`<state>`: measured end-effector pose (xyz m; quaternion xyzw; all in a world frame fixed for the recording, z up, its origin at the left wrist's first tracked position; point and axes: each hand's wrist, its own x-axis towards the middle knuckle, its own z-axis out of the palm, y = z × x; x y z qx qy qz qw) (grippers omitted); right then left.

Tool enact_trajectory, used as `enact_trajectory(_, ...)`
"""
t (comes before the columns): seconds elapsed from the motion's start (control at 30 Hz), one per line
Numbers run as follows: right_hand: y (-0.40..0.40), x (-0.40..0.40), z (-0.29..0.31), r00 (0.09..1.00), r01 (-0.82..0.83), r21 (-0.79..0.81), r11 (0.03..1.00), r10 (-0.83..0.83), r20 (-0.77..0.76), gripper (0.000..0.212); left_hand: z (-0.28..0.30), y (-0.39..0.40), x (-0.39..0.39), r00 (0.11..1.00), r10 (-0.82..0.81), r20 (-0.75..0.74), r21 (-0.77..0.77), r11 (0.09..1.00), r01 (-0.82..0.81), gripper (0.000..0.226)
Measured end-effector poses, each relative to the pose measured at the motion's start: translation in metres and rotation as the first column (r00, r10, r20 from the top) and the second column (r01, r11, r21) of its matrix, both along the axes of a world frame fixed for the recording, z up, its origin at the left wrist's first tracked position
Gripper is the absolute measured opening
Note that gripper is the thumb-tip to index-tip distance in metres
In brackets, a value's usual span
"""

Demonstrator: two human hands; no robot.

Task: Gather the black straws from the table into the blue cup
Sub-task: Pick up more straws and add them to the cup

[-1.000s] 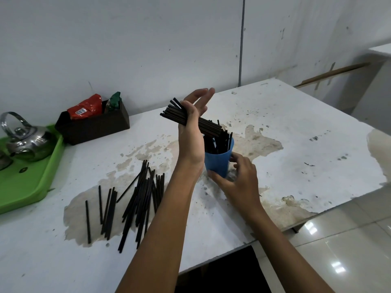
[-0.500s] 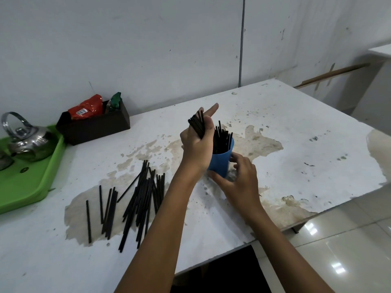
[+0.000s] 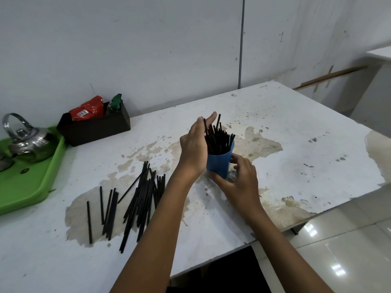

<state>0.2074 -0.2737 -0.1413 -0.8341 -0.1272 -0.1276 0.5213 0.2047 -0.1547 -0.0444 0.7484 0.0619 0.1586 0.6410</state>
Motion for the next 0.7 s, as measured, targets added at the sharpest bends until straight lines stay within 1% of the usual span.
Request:
enact_trajectory(0.07,-0.001,-0.001,0.001,1.0,-0.004,0.001,1.0,0.004,0.001,0.066,0.001,0.001,-0.002,1.0,-0.02,-0.022,0.001,1.0,0.02,0.038)
enact_trajectory(0.17,-0.001,-0.002,0.003,1.0,-0.01,0.013,1.0,0.01,-0.012,0.066,0.004,0.003,-0.006,0.999,-0.04,-0.027,-0.005,0.999,0.04,0.043)
enact_trajectory(0.27,-0.003,-0.004,0.005,1.0,-0.019,-0.005,1.0,0.019,-0.013,0.065,0.006,0.007,-0.009,1.0,-0.004,0.022,-0.019,1.0,0.004,0.044)
enact_trajectory(0.37,-0.008,-0.012,0.007,0.999,0.035,0.001,0.999,-0.035,-0.03,0.067,0.005,0.018,-0.017,0.997,0.064,0.043,0.006,0.998,-0.064,0.043)
enact_trajectory(0.43,-0.014,-0.022,0.009,0.996,0.086,0.022,0.996,-0.085,-0.026,0.061,0.0,0.03,-0.028,0.993,0.115,0.02,0.039,0.993,-0.116,0.04)
enact_trajectory(0.5,-0.015,-0.034,0.011,0.996,0.091,0.018,0.996,-0.091,0.006,0.047,-0.007,0.045,-0.041,0.983,0.182,-0.009,0.12,0.976,-0.18,0.038)
enact_trajectory(0.6,-0.005,-0.05,0.014,0.999,-0.018,-0.022,1.0,0.019,0.047,0.033,-0.018,0.068,-0.067,0.96,0.278,-0.031,0.201,0.943,-0.266,0.031)
enact_trajectory(0.7,0.02,-0.063,0.017,0.971,-0.218,-0.127,0.968,0.228,0.069,0.03,-0.024,0.092,-0.097,0.923,0.379,-0.061,0.259,0.9,-0.352,0.028)
